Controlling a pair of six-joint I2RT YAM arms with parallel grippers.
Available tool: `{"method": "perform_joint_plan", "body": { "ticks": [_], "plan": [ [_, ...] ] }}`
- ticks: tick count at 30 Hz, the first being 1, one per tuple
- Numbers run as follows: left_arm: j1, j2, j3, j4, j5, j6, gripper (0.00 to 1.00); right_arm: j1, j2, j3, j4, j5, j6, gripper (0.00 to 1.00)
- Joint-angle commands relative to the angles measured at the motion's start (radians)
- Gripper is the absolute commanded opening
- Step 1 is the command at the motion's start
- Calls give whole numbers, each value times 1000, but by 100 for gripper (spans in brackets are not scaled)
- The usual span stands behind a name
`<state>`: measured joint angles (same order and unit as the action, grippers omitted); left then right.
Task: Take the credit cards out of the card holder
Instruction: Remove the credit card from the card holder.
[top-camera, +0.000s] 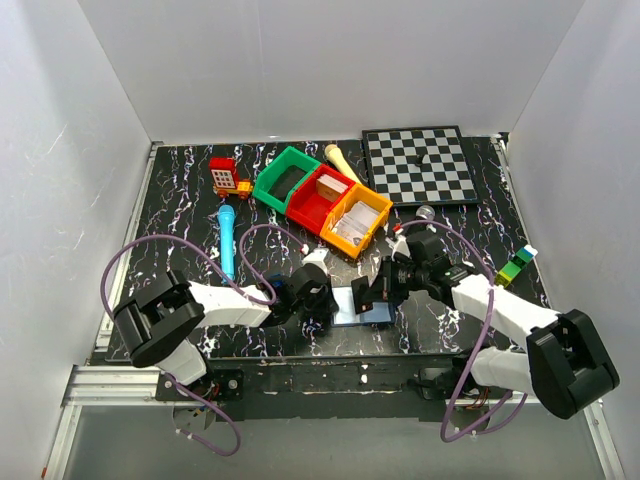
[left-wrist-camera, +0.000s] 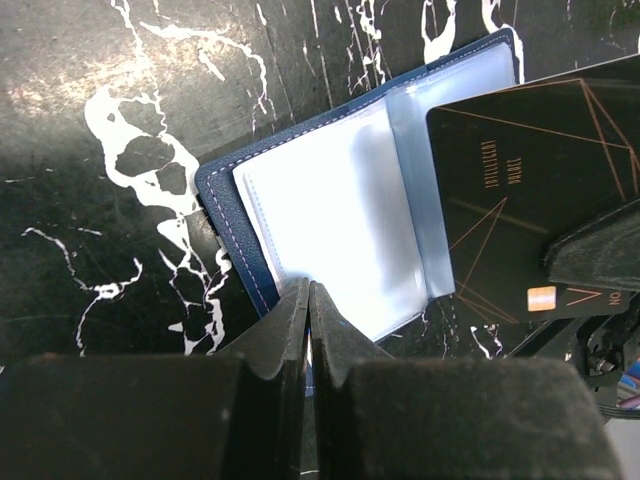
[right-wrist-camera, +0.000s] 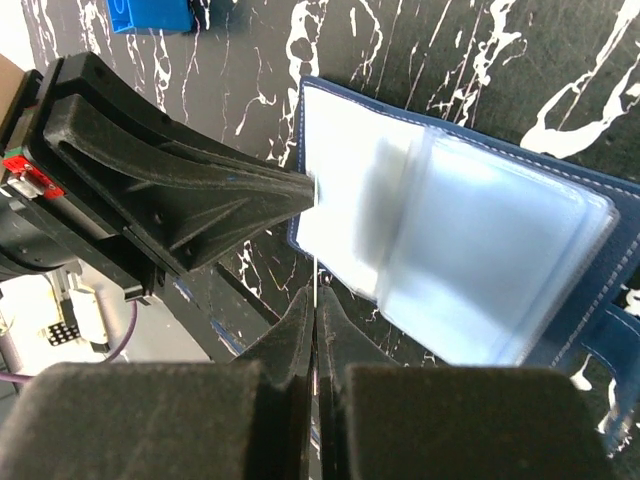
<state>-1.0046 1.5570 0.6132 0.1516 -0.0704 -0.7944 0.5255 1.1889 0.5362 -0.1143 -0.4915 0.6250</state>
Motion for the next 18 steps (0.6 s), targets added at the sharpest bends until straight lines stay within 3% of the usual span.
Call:
{"method": "perform_joint_plan", "body": {
  "ticks": [1,4,7,9,12,18],
  "plan": [
    [-5,-46,-7,-121,-42,50,0,-1,-40,54,-48,13,-30,1],
    [-5,-92,22,-144,-42,84,15,-1,-66,80,-83,19,-45,1],
    [-5,-133,66,-177,-42,107,46,-1,-97,116,-145,47,-59,1],
    [-5,-155,98,-199,-48,115,59,-1,-123,139,-185,65,-67,1],
    [-5,-193,158,-242,-58,133,69,-1,-155,174,-234,91,-77,1],
    [-2,-352,223,-369,-170,147,78,1,-232,260,-344,119,-152,1]
  ]
}}
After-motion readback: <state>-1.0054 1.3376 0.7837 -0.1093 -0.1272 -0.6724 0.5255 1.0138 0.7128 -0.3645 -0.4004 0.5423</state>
